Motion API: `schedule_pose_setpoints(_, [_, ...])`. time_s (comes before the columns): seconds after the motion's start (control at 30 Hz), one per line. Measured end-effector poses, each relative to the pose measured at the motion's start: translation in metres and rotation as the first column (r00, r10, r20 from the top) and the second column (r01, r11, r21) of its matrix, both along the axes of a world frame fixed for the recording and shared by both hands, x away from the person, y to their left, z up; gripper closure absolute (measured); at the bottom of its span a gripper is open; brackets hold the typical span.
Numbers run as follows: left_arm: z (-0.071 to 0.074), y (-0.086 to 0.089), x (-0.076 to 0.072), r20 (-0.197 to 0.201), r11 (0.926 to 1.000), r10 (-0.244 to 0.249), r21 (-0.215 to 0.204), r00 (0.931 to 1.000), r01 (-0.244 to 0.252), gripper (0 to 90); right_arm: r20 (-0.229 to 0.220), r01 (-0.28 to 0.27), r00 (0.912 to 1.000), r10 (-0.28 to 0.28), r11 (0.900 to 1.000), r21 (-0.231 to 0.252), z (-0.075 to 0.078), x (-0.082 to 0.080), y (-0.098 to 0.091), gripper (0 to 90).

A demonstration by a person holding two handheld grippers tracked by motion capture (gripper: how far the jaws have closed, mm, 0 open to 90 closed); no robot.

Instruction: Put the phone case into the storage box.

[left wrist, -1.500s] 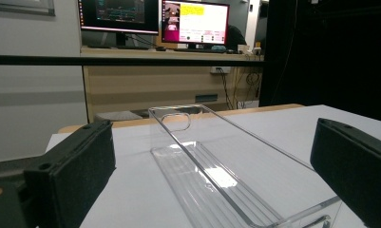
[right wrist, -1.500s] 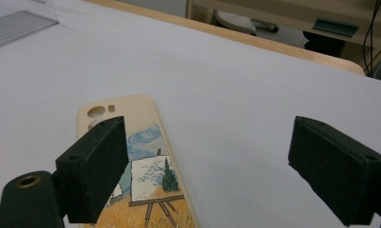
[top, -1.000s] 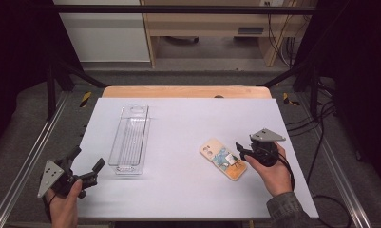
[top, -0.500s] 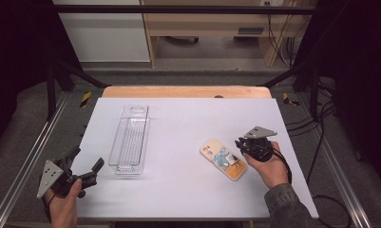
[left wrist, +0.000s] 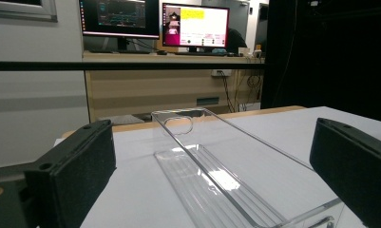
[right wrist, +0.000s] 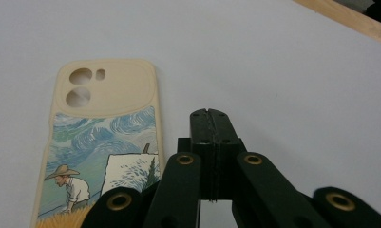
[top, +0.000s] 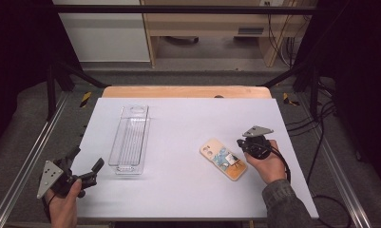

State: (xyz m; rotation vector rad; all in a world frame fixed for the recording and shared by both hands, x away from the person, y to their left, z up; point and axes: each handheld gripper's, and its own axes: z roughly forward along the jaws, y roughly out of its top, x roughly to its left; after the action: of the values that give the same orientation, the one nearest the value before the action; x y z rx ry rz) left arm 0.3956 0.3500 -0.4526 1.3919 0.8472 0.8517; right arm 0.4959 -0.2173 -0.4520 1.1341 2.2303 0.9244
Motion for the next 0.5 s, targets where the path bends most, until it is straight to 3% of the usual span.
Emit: schedule_pose_setpoints(0.5, [0.0, 0.0, 0.001, -0.004, 1.0, -0.006, 0.001, 1.0, 0.006, 1.3, -0.111, 0.009, 0.9938, -0.009, 0.9999, -0.006, -0.027, 0.011, 0.003, 90.0])
